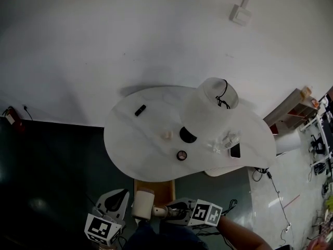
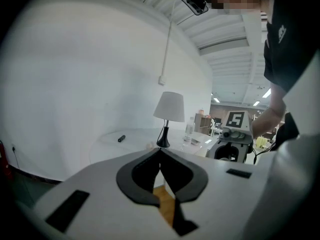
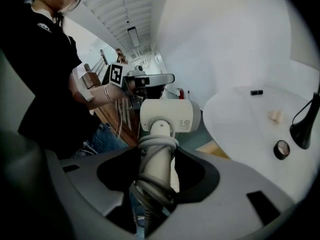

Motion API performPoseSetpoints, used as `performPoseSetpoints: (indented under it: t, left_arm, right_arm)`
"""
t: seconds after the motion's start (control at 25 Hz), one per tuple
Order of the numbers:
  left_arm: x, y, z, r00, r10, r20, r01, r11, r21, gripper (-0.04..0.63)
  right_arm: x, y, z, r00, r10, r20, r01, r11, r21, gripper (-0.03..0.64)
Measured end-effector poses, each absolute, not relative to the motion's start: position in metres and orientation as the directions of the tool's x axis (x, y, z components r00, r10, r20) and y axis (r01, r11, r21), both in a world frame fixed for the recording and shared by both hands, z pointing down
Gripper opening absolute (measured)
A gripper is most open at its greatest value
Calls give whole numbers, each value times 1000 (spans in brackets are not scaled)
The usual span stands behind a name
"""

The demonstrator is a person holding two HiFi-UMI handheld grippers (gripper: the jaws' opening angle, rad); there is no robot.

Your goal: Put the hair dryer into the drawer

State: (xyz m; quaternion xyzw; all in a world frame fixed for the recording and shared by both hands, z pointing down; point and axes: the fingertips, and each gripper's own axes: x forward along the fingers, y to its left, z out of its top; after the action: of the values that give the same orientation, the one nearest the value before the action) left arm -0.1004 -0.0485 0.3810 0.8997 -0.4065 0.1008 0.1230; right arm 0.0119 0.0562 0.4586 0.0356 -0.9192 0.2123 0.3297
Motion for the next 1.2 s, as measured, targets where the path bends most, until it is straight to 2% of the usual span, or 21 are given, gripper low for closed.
performPoseSetpoints:
  t: [0.44,0.68,0.92,1.2]
  left_arm:
    - [-66,-69,409,706,-638,308,-695,-708,125,16]
    - [-71,-81,432,696,-641,323,-704,-699,130,15]
    - [-76,-90,440,678,-656,331,-724,-672,153,17]
    - [-78,-98,448,678,-663,318,-724,-676,135,16]
  right_arm:
    - [24,54,502,-746,147,649,-222,865,-450,229]
    - [31,45,534,-700,164,695,-267,843,-468,229]
    - [32,34,558,-676,197,710,-253,843,-475,229]
    - [34,19,585,-633,173,755,-304,841,-447,229]
